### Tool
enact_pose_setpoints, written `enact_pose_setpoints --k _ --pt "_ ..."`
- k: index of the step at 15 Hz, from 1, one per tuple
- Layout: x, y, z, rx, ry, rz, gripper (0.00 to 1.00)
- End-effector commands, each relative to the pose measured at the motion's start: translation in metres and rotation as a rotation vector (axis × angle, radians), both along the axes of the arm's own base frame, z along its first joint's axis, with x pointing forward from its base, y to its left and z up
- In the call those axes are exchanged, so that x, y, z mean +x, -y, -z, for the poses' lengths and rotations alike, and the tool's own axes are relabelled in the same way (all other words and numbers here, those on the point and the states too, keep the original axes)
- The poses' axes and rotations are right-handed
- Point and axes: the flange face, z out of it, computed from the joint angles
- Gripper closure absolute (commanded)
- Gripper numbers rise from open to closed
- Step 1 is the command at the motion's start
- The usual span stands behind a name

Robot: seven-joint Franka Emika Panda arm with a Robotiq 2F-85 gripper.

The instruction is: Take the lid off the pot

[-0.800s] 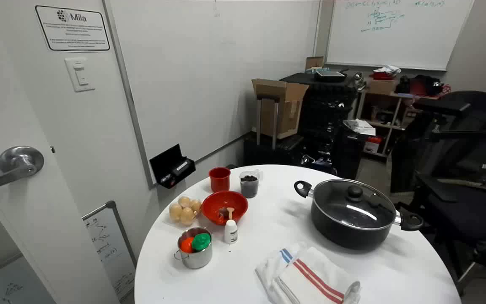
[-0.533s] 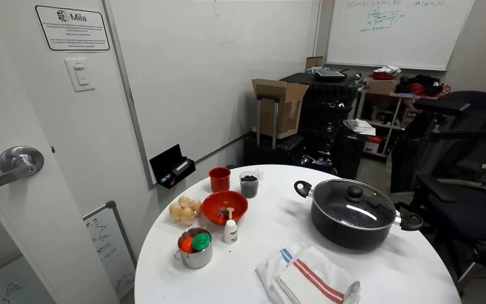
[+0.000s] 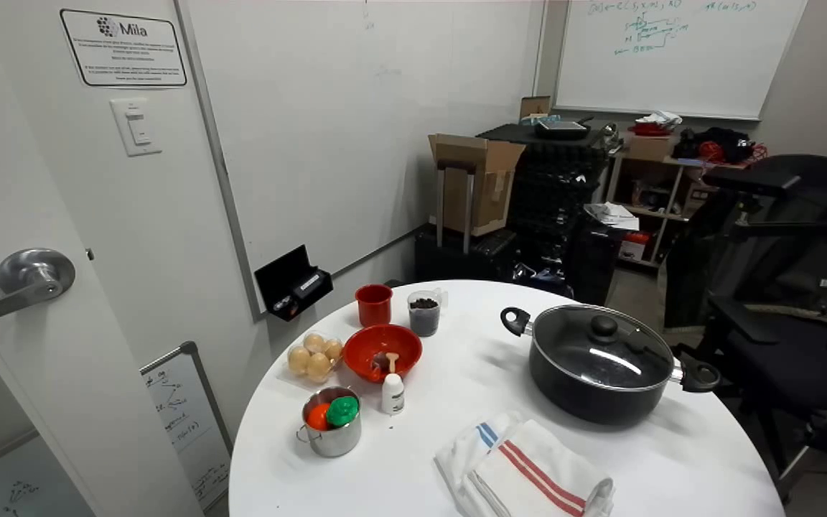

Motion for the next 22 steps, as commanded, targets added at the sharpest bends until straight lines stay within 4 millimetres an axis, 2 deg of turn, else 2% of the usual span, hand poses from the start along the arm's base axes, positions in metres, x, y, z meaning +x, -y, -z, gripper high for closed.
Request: enact_pose_setpoints --k 1,6,11,15,22 --pt "0.000 0.000 0.000 0.000 -0.001 0.000 0.00" --pt "0.000 0.000 0.000 0.000 -0.001 0.000 0.00" --pt "0.025 0.014 0.017 0.083 0.029 -0.027 0.00" --pt "0.061 0.032 0.053 0.121 0.070 0.006 0.00" --pt "0.125 0.059 0.137 0.151 0.070 0.095 0.00"
